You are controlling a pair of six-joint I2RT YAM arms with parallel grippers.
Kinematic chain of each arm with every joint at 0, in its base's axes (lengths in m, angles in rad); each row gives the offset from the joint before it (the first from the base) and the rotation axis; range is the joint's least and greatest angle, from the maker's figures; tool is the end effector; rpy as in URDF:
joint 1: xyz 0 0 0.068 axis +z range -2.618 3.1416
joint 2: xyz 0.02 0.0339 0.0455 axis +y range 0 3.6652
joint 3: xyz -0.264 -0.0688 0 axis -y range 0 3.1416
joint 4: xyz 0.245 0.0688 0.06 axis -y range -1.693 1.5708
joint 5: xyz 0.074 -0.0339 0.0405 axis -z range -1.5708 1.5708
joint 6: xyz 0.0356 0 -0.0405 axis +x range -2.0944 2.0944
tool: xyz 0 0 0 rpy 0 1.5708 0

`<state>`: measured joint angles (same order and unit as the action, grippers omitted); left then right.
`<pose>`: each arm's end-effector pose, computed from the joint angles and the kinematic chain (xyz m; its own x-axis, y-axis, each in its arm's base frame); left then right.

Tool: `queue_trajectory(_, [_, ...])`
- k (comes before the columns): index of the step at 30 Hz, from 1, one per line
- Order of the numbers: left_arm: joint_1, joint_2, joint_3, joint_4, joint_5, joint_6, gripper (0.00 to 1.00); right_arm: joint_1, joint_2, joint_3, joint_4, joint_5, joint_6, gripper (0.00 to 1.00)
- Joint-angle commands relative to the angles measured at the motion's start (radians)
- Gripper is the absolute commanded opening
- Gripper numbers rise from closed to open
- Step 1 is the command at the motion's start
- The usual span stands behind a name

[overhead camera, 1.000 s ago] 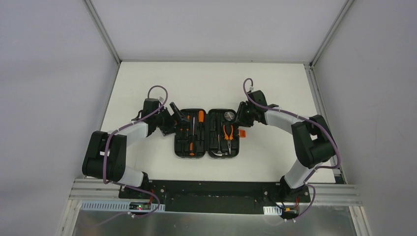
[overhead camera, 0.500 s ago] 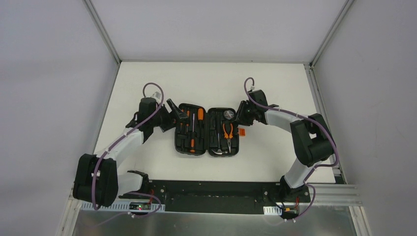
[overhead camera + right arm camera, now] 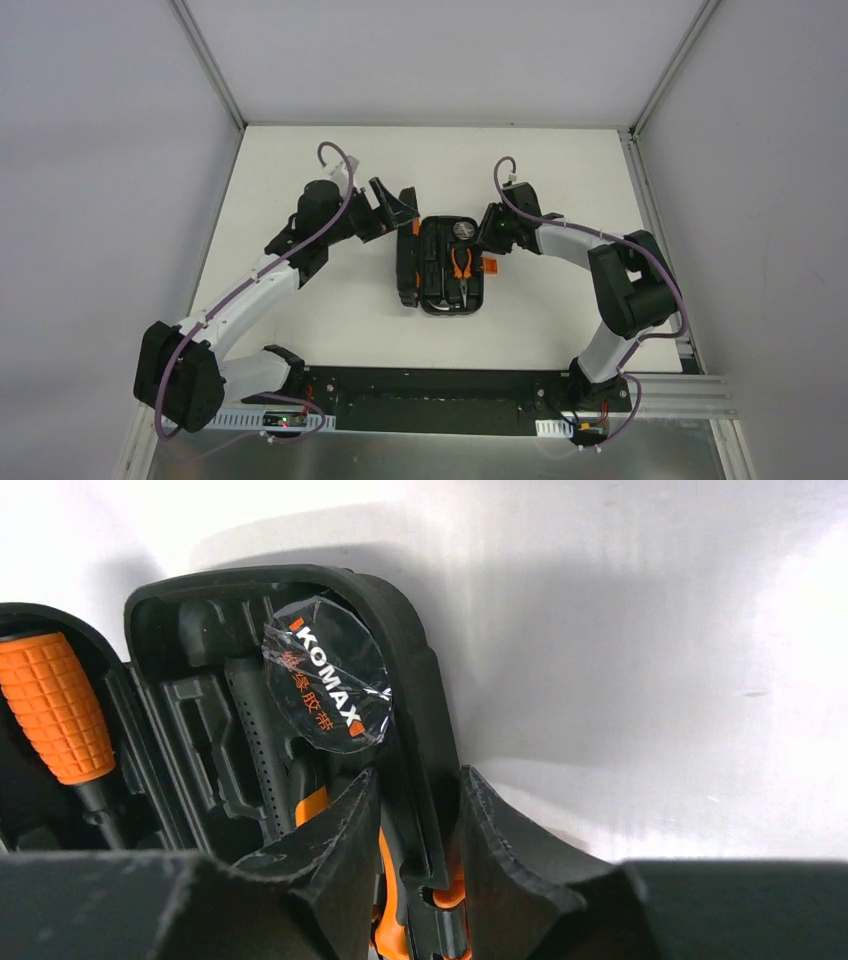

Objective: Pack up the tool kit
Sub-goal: Close the toolbox at the center of the board.

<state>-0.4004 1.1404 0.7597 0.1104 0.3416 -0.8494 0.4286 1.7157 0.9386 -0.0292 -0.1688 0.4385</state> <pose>0.2378 -0.1136 0.2894 -0.6614 -0.4883 -0.5693 0.2543 0.5681 -0.7827 0.3162 0.1511 0.1670 -0.8132 0.0886 -0.5752 -0.1880 0.8954 0.4037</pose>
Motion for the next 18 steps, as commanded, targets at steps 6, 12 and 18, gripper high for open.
queue_trajectory(6, [-0.191, 0.146, 0.092, 0.057, 0.108, -0.063, 0.81, 0.109, 0.028, 0.012, 0.024, -0.111, 0.063, 0.34])
queue_trajectory(12, [-0.223, 0.224, 0.114, 0.089, 0.109, -0.072, 0.81, 0.106, -0.06, 0.038, -0.063, -0.024, 0.012, 0.37])
queue_trajectory(18, [-0.226, 0.224, 0.13, 0.066, 0.093, -0.046, 0.81, 0.08, -0.215, 0.058, -0.26, 0.299, -0.03, 0.49])
